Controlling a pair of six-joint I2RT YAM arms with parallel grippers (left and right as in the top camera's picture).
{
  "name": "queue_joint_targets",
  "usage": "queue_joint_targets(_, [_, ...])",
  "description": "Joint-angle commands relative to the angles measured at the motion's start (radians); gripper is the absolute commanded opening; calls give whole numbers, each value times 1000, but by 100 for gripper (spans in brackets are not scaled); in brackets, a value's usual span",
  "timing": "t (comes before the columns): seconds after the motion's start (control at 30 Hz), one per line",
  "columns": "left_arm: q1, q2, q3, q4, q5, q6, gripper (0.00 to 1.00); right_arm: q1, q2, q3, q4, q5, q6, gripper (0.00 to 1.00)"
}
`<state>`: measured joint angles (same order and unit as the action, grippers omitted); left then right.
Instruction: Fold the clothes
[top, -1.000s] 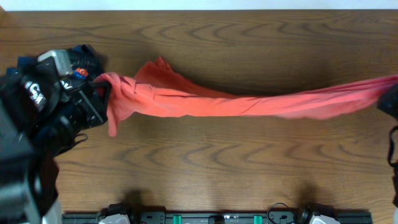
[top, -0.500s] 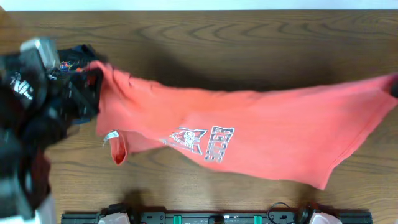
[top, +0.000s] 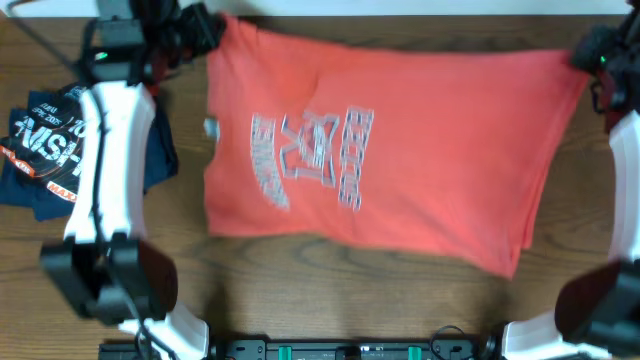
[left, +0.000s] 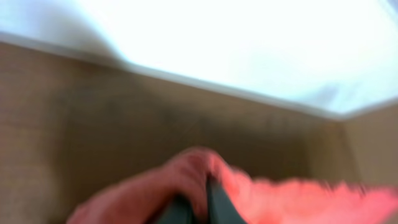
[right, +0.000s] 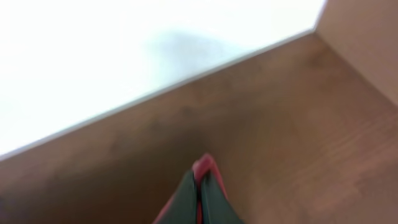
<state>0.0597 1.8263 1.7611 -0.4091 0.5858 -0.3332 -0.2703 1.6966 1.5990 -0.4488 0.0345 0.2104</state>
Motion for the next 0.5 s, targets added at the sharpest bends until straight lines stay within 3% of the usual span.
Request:
queue_joint_targets(0.0, [26, -8, 16, 224, 25, -198, 6, -6, 5, 40, 114, 2, 90, 1])
queue_joint_targets(0.13, [74, -10, 50, 670, 25, -458, 6, -26, -2, 167, 208, 5, 109, 1])
queue_joint_targets(0.2, [103, -10, 96, 745, 38, -543, 6, -35, -2, 254, 182, 18, 100, 1])
queue_joint_targets(0.33, [122, -11, 139, 660, 253, -551, 6, -41, -2, 340, 82, 18, 27, 1])
queue_joint_targets(0.4, [121, -10, 134, 531, 400, -536, 6, -41, -1, 340, -2, 19, -13, 1])
queue_joint_targets(0.47, [117, -10, 125, 333, 547, -433, 6, -41, 1, 328, -127, 44, -41, 1])
